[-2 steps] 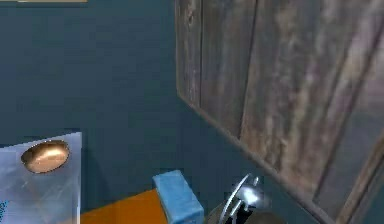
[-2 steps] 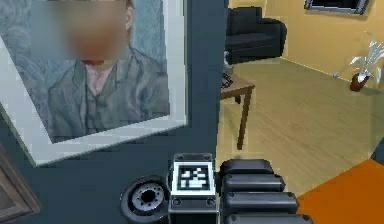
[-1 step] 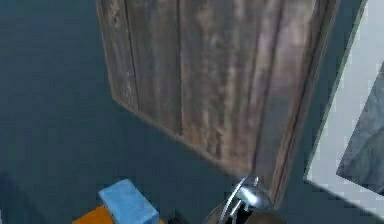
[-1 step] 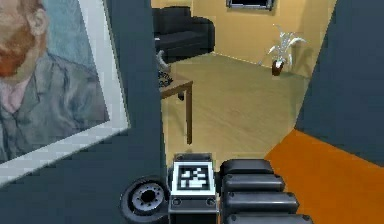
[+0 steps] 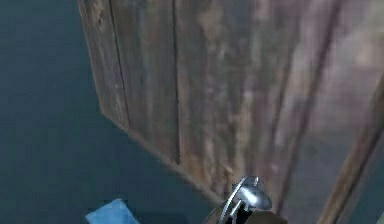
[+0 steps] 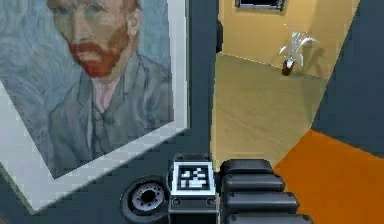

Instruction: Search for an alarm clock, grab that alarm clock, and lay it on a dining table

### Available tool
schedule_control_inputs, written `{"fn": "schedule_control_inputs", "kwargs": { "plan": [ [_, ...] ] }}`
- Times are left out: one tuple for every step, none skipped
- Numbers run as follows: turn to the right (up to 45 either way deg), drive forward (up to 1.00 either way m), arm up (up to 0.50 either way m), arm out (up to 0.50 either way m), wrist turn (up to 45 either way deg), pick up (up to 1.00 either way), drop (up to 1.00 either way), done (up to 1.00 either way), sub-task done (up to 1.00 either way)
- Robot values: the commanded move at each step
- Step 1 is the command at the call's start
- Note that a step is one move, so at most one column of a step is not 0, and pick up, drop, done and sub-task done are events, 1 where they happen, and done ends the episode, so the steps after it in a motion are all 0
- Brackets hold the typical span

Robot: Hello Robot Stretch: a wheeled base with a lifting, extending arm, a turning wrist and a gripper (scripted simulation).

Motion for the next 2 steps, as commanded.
{"fn": "schedule_control_inputs", "kwargs": {
  "plan": [
    [-45.0, 0.0, 0.0, 0.0, 0.0, 0.0, 0.0, 0.0, 0.0],
    [0.0, 0.6, 0.0, 0.0, 0.0, 0.0, 0.0, 0.0, 0.0]
  ]
}}
